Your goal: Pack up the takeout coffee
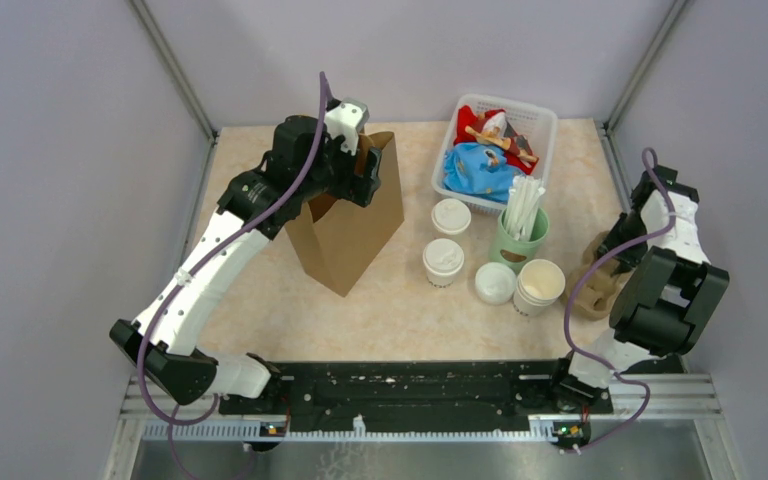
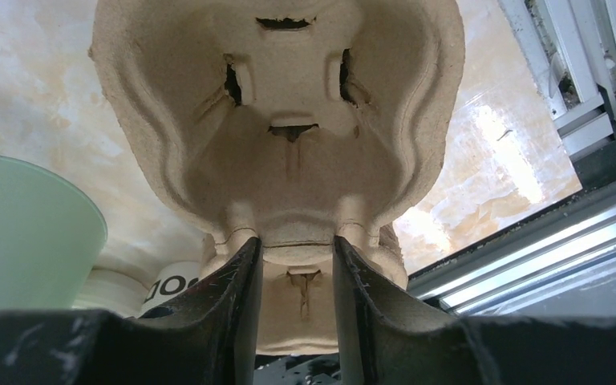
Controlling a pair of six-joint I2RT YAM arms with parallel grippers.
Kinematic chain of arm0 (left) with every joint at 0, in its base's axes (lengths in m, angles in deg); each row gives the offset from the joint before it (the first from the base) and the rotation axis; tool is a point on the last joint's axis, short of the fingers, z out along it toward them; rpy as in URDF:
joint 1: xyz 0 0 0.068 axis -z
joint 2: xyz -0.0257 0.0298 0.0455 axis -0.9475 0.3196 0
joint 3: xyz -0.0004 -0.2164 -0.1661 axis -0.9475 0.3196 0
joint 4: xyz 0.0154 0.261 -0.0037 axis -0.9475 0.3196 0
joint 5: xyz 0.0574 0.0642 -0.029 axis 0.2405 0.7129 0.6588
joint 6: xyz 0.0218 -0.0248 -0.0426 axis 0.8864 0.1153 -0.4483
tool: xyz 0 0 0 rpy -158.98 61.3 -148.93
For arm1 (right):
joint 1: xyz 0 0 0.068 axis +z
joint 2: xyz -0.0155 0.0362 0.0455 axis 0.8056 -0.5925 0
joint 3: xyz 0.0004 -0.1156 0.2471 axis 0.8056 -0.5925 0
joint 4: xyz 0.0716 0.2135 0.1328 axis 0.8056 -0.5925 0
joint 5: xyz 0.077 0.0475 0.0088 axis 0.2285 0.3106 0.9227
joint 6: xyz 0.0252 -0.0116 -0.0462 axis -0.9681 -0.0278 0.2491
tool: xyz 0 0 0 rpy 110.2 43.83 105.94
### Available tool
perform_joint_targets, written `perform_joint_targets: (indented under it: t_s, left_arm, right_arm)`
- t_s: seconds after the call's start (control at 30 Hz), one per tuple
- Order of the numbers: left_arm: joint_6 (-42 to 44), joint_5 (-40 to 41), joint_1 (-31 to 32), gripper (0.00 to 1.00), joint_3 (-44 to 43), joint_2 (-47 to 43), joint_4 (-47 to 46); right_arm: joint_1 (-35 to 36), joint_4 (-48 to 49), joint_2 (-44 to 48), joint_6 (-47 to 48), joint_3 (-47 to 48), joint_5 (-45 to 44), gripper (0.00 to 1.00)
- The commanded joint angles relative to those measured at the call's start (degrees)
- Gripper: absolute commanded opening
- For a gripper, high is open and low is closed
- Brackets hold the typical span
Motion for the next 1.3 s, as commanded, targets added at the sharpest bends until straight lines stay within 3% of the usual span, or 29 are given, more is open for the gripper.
perform_joint_targets:
  t_s: [0.0, 0.27, 0.43, 0.67, 0.83, 1.0, 1.27]
  left_arm:
    - [0.80, -0.42, 0.31, 0.93, -0.03, -0.26, -1.85]
    - [0.80, -0.44, 0.35, 0.93, 0.03, -0.35, -1.77]
    - [0.80, -0.31, 0.37, 0.93, 0.12, -0.43, -1.75]
    - [0.80, -0.79, 0.37, 0.93, -0.38, -0.06, -2.07]
    - [0.80, -0.82, 0.73, 0.93, -0.62, -0.10, -1.98]
    - [0.80, -0.82, 0.81, 0.93, -0.81, -0.01, -1.67]
    - [0.80, -0.80, 0.77, 0.93, -0.92, 0.24, -1.39]
  right_arm:
    - [0.84, -2.80, 0.96, -0.81, 4.52, -1.07, 0.28]
    - [0.98, -5.07, 1.48, -0.86, 6.98, -1.90, 0.22]
    - [0.93, -6.32, 2.47, -0.23, 9.18, -3.69, 0.12]
    - [0.96, -6.60, 5.44, -0.47, 10.10, -2.86, 0.13]
    - [1.02, -3.49, 4.54, 0.50, 6.55, 0.52, 0.40]
    - [0.96, -1.91, 2.62, 1.51, 3.51, 0.63, 0.50]
    - [0.95, -0.69, 1.03, 1.88, 1.38, 0.53, 0.55]
